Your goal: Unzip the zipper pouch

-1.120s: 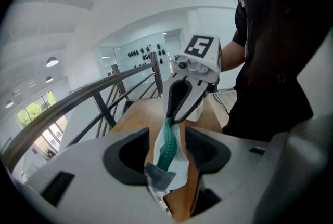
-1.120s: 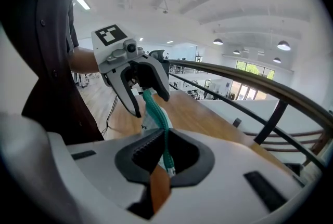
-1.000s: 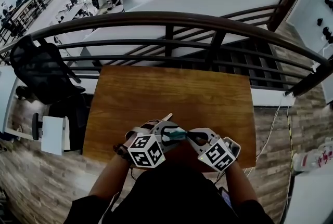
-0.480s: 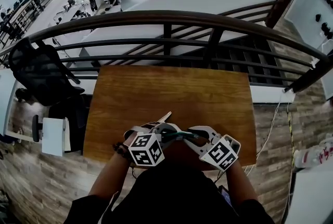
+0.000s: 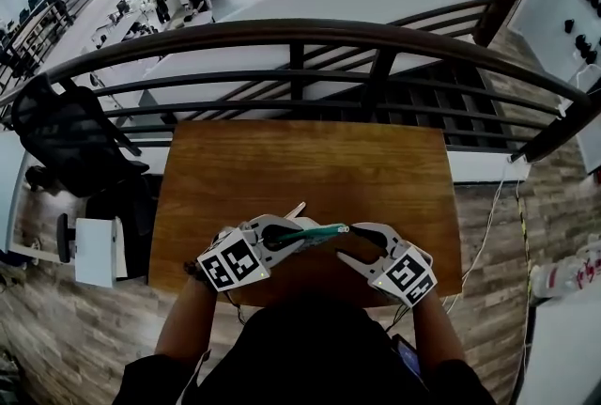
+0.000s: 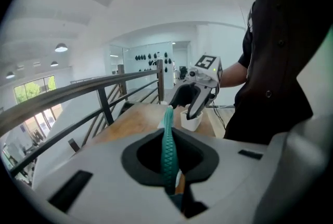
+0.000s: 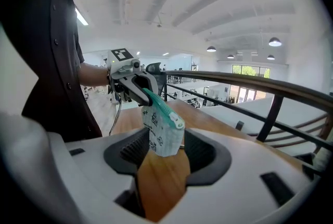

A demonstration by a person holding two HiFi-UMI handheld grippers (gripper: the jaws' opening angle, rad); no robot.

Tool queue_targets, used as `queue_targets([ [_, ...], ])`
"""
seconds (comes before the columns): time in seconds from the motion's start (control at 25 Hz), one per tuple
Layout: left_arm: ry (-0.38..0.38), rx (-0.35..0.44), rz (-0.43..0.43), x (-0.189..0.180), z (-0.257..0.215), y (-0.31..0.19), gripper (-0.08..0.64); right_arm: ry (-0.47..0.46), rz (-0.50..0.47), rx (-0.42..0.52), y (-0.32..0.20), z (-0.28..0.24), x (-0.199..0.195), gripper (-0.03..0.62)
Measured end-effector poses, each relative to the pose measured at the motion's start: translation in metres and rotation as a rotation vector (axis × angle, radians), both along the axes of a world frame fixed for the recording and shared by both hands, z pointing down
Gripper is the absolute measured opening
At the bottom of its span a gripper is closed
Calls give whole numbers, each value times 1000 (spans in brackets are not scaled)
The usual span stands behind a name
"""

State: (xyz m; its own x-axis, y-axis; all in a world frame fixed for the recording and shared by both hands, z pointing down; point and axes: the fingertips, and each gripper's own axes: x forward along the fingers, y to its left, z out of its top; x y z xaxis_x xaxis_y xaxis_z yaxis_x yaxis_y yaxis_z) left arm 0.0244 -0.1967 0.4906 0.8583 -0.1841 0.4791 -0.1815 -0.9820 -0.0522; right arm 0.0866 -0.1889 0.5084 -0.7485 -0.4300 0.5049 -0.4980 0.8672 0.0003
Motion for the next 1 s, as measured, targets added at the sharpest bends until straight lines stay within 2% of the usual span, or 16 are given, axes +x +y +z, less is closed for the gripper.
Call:
queue_targets([
  [0.2,159,-75,8,-4,-31,7,28,-76,-3,1,-1,-9,-5,210],
  [0.32,205,-113,31,-9,-45,14,28,-150,-20,10,-1,-20,-9,212],
  [0.44,211,-151,54,-13,-47,20,28,-215,-41,-3,-1,-30,-14,212],
  [0.64,228,-208,67,-20,-44,26,28,-246,-118,-42,3,-28,-36,210],
  [0.68,230,-212,63,-21,-43,27,28,-248,-128,-48,5,-27,-39,201],
  [0.76,221,-209,50,-22,-41,26,28,-247,-134,-52,8,-26,-40,122],
  [0.84,203,-201,26,-25,-37,23,28,-242,-134,-53,12,-28,-40,82],
  [1.0,201,-201,-20,-32,-28,14,31,-255,-137,-51,17,-33,-40,57],
])
